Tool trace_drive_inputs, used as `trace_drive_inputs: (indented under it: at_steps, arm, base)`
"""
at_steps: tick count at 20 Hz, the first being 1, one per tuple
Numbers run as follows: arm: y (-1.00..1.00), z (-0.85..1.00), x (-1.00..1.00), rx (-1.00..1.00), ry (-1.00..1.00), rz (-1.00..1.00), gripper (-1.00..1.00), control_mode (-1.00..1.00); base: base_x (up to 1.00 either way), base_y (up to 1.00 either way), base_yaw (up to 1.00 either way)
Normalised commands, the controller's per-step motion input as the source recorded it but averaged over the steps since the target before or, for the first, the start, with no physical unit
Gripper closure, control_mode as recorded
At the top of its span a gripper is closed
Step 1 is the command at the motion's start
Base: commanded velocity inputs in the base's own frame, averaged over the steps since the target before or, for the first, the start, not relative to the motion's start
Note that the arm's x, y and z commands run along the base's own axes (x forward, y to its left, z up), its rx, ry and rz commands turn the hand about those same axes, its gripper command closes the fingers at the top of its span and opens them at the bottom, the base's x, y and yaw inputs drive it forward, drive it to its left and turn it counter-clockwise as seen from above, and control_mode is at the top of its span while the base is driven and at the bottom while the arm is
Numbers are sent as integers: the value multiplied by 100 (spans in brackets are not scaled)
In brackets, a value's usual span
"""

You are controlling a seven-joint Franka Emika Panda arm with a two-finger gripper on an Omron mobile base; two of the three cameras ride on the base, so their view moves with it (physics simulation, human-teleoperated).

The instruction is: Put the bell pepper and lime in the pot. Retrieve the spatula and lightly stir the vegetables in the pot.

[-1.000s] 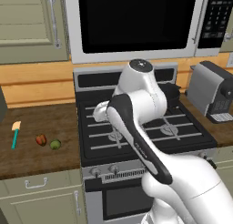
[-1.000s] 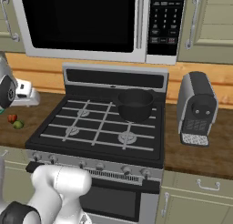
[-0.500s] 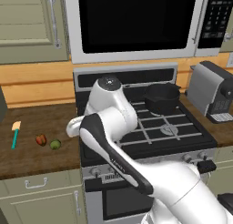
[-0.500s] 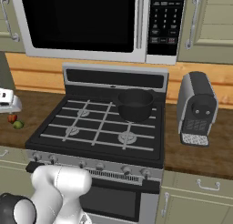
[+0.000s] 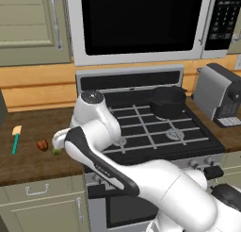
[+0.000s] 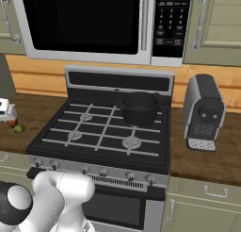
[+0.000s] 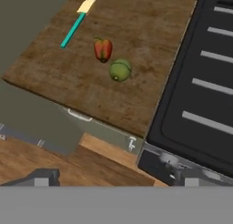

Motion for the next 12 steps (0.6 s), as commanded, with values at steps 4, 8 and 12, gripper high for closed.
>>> trace_drive_inputs:
  at_steps: [4,8,12]
  arm:
    - [12,-27,41,0,10,0,-100,-100]
    - [12,-31,36,-1,4,0,-100,-100]
    - [14,-26,22,-6,0,0,-100,-100]
  base:
    - [0,0,0]
    - [0,0,0]
    - [0,0,0]
